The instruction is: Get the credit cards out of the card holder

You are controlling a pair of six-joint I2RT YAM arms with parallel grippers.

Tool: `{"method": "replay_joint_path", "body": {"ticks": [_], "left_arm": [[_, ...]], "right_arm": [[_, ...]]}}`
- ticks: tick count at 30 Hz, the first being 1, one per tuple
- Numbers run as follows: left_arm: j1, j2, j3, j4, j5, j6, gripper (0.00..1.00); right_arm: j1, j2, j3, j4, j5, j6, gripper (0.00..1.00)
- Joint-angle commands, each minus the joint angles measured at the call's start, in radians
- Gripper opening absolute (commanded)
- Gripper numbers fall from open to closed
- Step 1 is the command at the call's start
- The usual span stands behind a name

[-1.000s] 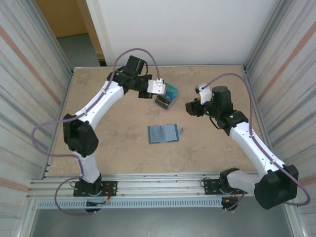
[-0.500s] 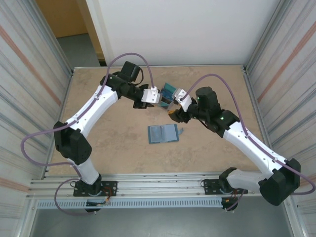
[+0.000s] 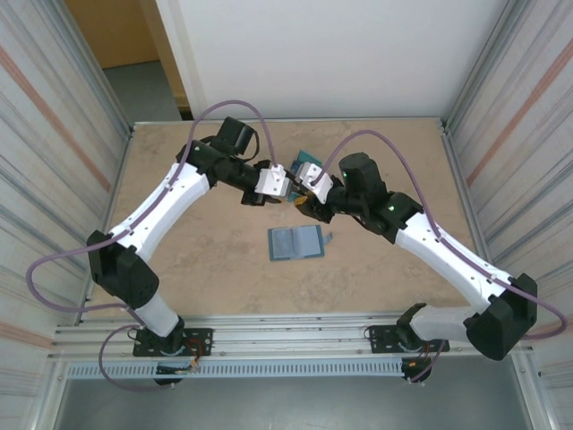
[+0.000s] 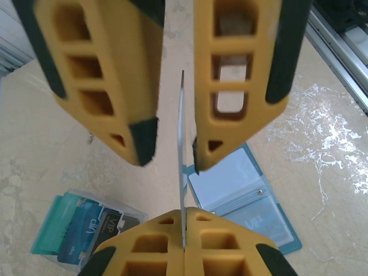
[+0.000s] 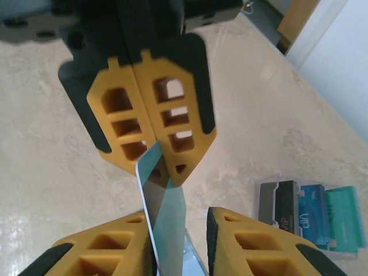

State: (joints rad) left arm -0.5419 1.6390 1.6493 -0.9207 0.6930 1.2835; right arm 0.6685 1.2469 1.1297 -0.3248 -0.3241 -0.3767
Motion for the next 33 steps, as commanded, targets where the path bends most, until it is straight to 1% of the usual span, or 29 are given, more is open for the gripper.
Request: {"method": "replay_joint_path", "body": {"ticks": [1,2,3,7,8,9,10,11,12,13,15,17,18,20,23,26,28,29,31,33], "left_arm": [[-0.013,-0.036,-0.019,-0.009,0.045,-0.001,0.0],[-0.013,-0.036,-0.024,-0.002,0.045,-0.01,0.0],[-0.013,-0.037,-0.027,0.005,0.045,-0.017,0.0],[-0.011,-0.054,-0.065,0.062,0.041,-0.059,0.01],[-0.007,-0.062,-0.078,0.088,0.045,-0.08,0.09],[-0.002,-0.071,-0.088,0.115,0.052,-0.11,0.25],[0.009,-0.084,-0.104,0.152,0.062,-0.151,0.47],[0.023,-0.102,-0.123,0.196,0.078,-0.201,0.55],[0.036,-0.121,-0.148,0.253,0.09,-0.255,0.58],[0.051,-0.149,-0.189,0.352,0.089,-0.348,0.6],[0.075,-0.208,-0.278,0.569,0.055,-0.572,0.64],[0.086,-0.258,-0.365,0.764,-0.024,-0.807,0.66],[0.086,-0.273,-0.386,0.812,-0.055,-0.887,0.68],[0.088,-0.296,-0.437,0.909,-0.108,-1.106,0.71],[0.089,-0.31,-0.522,1.069,-0.109,-1.401,0.73],[0.081,-0.299,-0.604,1.257,-0.073,-1.652,0.75],[0.072,-0.281,-0.633,1.351,-0.049,-1.759,0.74],[0.063,-0.274,-0.643,1.388,-0.035,-1.788,0.74],[0.048,-0.262,-0.642,1.429,-0.016,-1.809,0.75],[0.038,-0.25,-0.624,1.433,0.015,-1.804,0.76]], "right_arm": [[0.008,0.009,0.039,-0.033,-0.05,-0.003,0.14],[0.006,0.01,0.041,-0.034,-0.056,0.005,0.03],[0.004,0.009,0.042,-0.037,-0.067,0.007,0.0],[-0.02,-0.001,0.04,-0.034,-0.126,0.041,0.0],[-0.032,-0.008,0.035,-0.024,-0.141,0.058,0.0],[-0.045,-0.016,0.026,-0.008,-0.151,0.074,0.0],[-0.061,-0.028,0.011,0.015,-0.163,0.096,0.0],[-0.082,-0.043,-0.008,0.045,-0.174,0.122,0.0],[-0.104,-0.057,-0.028,0.077,-0.189,0.153,0.0],[-0.13,-0.075,-0.055,0.123,-0.202,0.197,0.0],[-0.185,-0.114,-0.115,0.232,-0.224,0.292,0.0],[-0.244,-0.152,-0.182,0.37,-0.248,0.417,0.0],[-0.267,-0.166,-0.206,0.428,-0.249,0.471,0.0],[-0.31,-0.188,-0.253,0.542,-0.262,0.583,0.0],[-0.331,-0.204,-0.296,0.655,-0.238,0.71,0.0],[-0.336,-0.203,-0.321,0.754,-0.233,0.821,0.0],[-0.336,-0.196,-0.334,0.812,-0.242,0.88,0.0],[-0.335,-0.193,-0.341,0.841,-0.251,0.907,0.0],[-0.333,-0.185,-0.347,0.888,-0.269,0.948,0.0],[-0.328,-0.179,-0.35,0.916,-0.286,0.97,0.0]]}}
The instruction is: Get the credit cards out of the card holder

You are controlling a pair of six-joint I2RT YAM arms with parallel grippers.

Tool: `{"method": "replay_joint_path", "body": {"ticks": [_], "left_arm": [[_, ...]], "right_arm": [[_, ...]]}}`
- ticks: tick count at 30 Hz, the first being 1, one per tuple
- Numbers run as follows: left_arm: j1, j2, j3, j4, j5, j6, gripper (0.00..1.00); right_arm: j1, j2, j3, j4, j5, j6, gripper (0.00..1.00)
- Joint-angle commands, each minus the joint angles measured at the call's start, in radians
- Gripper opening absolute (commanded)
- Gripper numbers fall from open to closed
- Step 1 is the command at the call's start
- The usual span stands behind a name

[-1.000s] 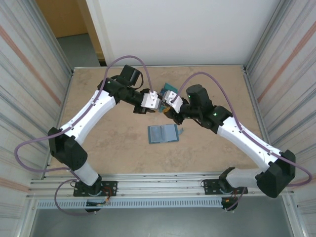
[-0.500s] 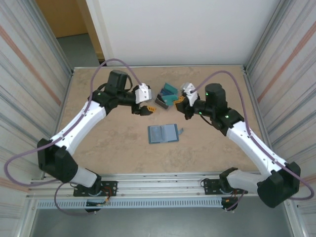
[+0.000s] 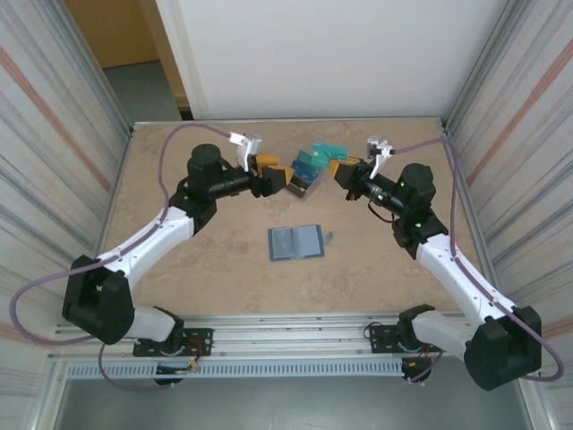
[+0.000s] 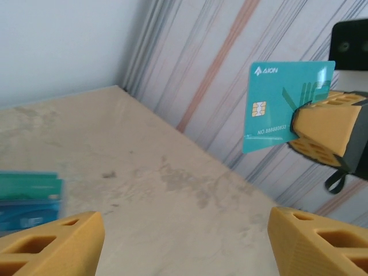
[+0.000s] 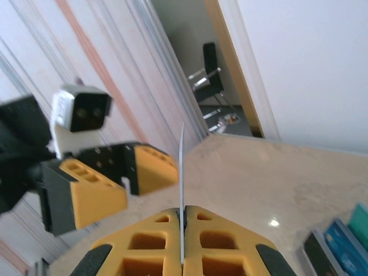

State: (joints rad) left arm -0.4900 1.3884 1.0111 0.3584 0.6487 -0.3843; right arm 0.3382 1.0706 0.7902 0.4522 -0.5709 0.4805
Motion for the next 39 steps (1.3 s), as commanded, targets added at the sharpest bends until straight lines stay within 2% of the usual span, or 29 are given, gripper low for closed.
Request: {"method": "replay_joint_path", "body": {"ticks": [1,5,12,18,21,23,24,27,28,32,36,39], "left_arm": [[-0.017,0.007,0.023,0.156,0.073,-0.138,0.76],[-0.022,0.026,0.048,0.204,0.14,-0.158,0.71],[-0.04,0.056,0.089,0.25,0.266,-0.14,0.51],[-0.058,0.042,0.091,0.226,0.306,-0.073,0.27],[-0.063,0.035,0.093,0.208,0.312,-0.046,0.03],[-0.063,0.028,0.089,0.198,0.315,-0.028,0.0],[-0.061,0.019,0.09,0.179,0.318,-0.006,0.0],[-0.056,-0.011,0.127,-0.005,0.317,0.128,0.0],[-0.055,-0.022,0.159,-0.125,0.307,0.202,0.0],[-0.045,-0.035,0.274,-0.516,0.289,0.448,0.0],[0.01,-0.037,0.307,-0.667,0.386,0.538,0.0],[0.019,-0.031,0.34,-0.782,0.414,0.622,0.0]], "right_arm": [[0.008,0.0,-0.009,0.145,-0.048,0.118,0.0],[0.034,0.007,-0.006,0.149,-0.072,0.113,0.0],[0.081,0.026,0.001,0.163,-0.102,0.117,0.0],[0.103,0.037,0.001,0.163,-0.105,0.116,0.0],[0.104,0.043,0.003,0.161,-0.109,0.118,0.0],[0.103,0.043,0.006,0.141,-0.114,0.113,0.0],[0.101,0.042,0.015,0.111,-0.124,0.099,0.04],[0.09,0.024,0.096,-0.132,-0.128,-0.02,0.36],[0.086,0.017,0.136,-0.234,-0.124,-0.083,0.41],[0.052,-0.007,0.236,-0.495,-0.121,-0.239,0.46],[-0.003,0.008,0.341,-0.676,-0.265,-0.369,0.51],[-0.004,0.046,0.445,-0.83,-0.302,-0.482,0.51]]}}
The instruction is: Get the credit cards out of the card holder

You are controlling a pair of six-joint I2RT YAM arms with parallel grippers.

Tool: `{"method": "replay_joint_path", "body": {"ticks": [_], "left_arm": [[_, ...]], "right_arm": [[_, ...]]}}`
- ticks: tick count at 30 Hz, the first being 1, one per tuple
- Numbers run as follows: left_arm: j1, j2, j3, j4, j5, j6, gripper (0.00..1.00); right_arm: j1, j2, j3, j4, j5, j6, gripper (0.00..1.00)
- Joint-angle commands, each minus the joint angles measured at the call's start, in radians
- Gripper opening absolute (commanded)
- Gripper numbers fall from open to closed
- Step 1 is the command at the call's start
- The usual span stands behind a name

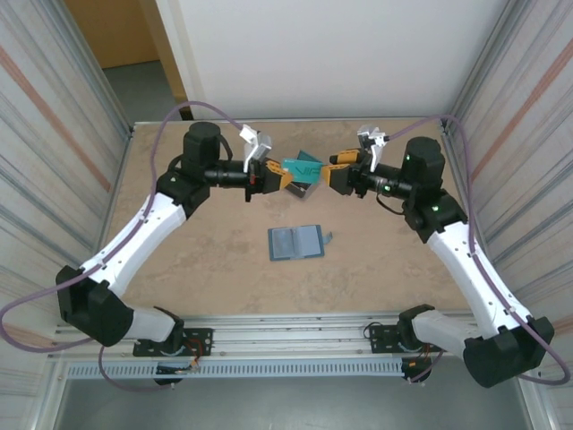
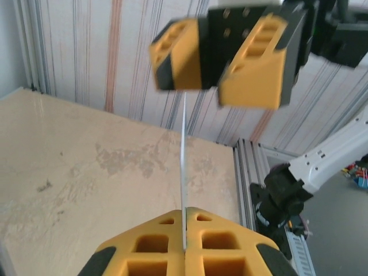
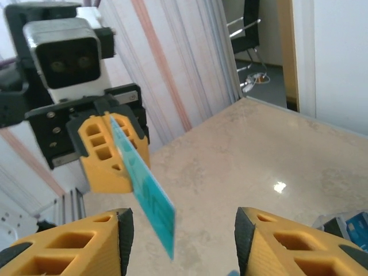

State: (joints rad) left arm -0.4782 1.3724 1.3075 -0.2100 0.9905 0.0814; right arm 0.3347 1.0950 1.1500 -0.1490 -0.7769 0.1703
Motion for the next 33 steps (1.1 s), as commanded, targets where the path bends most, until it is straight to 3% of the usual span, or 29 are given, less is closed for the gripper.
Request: {"method": "replay_joint_path", "body": {"ticks": [1,7,14,20,23,27,28,30,31,33], "left_arm": [[0.008,-0.015,0.051,-0.241,0.084,0.179,0.0],[0.007,-0.009,0.068,-0.31,0.1,0.241,0.0],[-0.012,0.018,0.081,-0.338,0.107,0.271,0.0],[-0.029,0.026,0.094,-0.378,0.112,0.32,0.0],[-0.03,0.033,0.096,-0.378,0.098,0.313,0.0],[-0.027,0.043,0.097,-0.354,0.058,0.282,0.0],[-0.026,0.045,0.099,-0.345,0.045,0.268,0.08],[-0.023,0.038,0.088,-0.313,0.003,0.232,0.5],[-0.021,0.027,0.075,-0.284,-0.031,0.203,0.64],[-0.02,-0.005,0.03,-0.211,-0.112,0.148,0.83]], "right_arm": [[0.0,0.034,0.109,-0.26,-0.109,-0.195,0.51],[0.022,0.104,0.223,-0.385,-0.181,-0.284,0.49],[0.15,0.201,0.328,-0.546,-0.058,-0.407,0.47],[0.17,0.245,0.363,-0.575,-0.048,-0.43,0.45],[0.177,0.257,0.373,-0.603,-0.07,-0.454,0.33],[0.19,0.258,0.375,-0.624,-0.039,-0.479,0.03],[0.191,0.254,0.37,-0.614,-0.004,-0.475,0.0],[0.19,0.247,0.355,-0.577,0.077,-0.452,0.0],[0.183,0.246,0.344,-0.547,0.133,-0.434,0.0],[0.154,0.256,0.327,-0.487,0.218,-0.39,0.0]]}}
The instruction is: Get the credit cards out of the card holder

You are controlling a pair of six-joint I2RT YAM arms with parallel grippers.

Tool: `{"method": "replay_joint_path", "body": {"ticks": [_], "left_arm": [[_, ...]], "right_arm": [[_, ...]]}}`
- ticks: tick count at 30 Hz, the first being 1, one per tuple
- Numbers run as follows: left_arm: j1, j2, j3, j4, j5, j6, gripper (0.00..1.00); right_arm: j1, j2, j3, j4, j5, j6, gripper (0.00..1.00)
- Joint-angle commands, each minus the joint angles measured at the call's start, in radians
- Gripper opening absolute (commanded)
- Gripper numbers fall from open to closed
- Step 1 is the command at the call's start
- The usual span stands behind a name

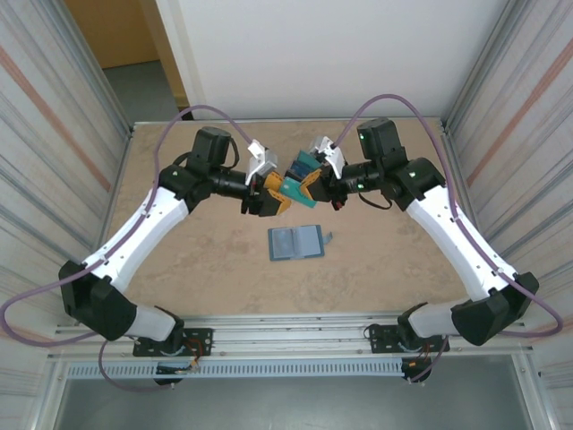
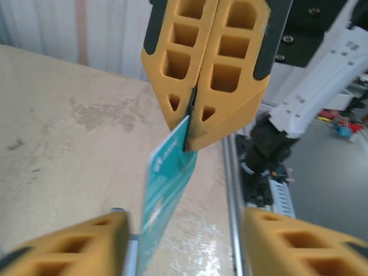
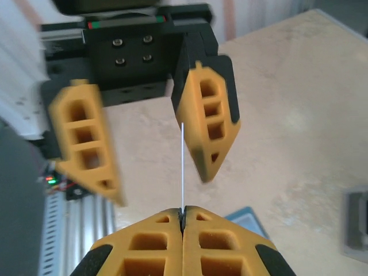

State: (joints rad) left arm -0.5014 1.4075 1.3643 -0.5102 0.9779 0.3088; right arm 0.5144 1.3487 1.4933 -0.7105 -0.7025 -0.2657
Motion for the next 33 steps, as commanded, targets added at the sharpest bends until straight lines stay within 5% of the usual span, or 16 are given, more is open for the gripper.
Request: {"method": "replay_joint_path", "body": {"ticks": [1,3,13,24,33], "left_arm": [[0.003,-0.065,-0.059,0.134,-0.168,-0.121,0.92],[0.004,-0.117,-0.122,0.212,-0.293,-0.187,0.99],[-0.041,-0.259,-0.318,0.321,-0.742,-0.355,0.99],[-0.048,-0.367,-0.444,0.317,-0.881,-0.406,0.99],[-0.048,-0.397,-0.477,0.323,-0.949,-0.397,0.99]], "right_arm": [[-0.054,0.017,-0.016,0.095,0.146,0.066,0.0],[-0.109,0.056,-0.015,0.139,0.113,0.098,0.0],[-0.163,0.366,0.061,0.312,0.195,-0.054,0.0],[-0.198,0.732,0.329,0.272,0.259,-0.168,0.0],[-0.209,0.848,0.445,0.254,0.272,-0.15,0.0]]}}
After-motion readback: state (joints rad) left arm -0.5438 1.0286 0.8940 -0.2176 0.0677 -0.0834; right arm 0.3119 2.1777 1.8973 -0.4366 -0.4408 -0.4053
